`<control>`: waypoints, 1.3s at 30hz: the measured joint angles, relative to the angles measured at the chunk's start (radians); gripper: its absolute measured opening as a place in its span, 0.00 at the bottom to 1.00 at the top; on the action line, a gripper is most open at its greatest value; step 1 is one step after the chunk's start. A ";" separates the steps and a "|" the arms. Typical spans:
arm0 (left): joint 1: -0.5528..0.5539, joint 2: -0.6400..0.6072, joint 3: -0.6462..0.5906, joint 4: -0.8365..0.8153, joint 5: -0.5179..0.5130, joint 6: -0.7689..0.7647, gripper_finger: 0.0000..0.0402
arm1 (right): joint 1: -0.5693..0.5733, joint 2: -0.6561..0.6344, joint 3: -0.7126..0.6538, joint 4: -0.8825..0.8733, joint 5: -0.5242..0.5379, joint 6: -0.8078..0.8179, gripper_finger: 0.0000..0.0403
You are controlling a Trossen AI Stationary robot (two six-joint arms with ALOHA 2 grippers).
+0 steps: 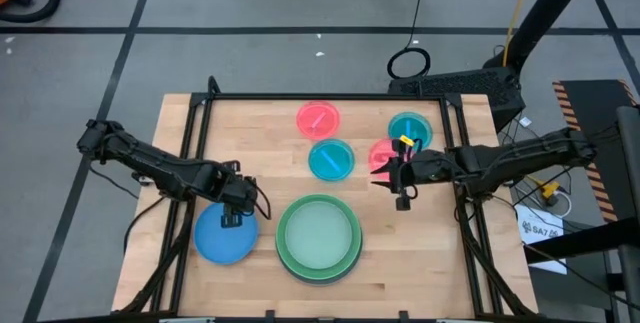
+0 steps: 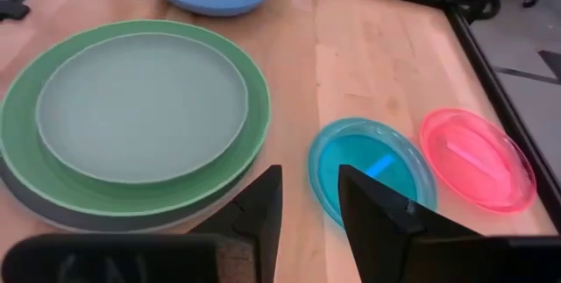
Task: Stack plastic plates
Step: Stack the blue plate on top of the light blue plate
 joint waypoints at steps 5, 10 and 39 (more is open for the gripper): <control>-0.001 0.000 -0.091 0.000 0.031 -0.042 0.54 | 0.001 -0.016 -0.005 -0.001 -0.003 0.006 0.27; -0.001 0.000 -0.160 0.004 0.031 -0.030 0.54 | 0.001 -0.016 -0.005 0.001 -0.003 0.017 0.27; -0.035 0.000 -0.280 0.230 0.049 -0.118 0.42 | 0.000 -0.016 -0.005 0.001 -0.004 0.032 0.27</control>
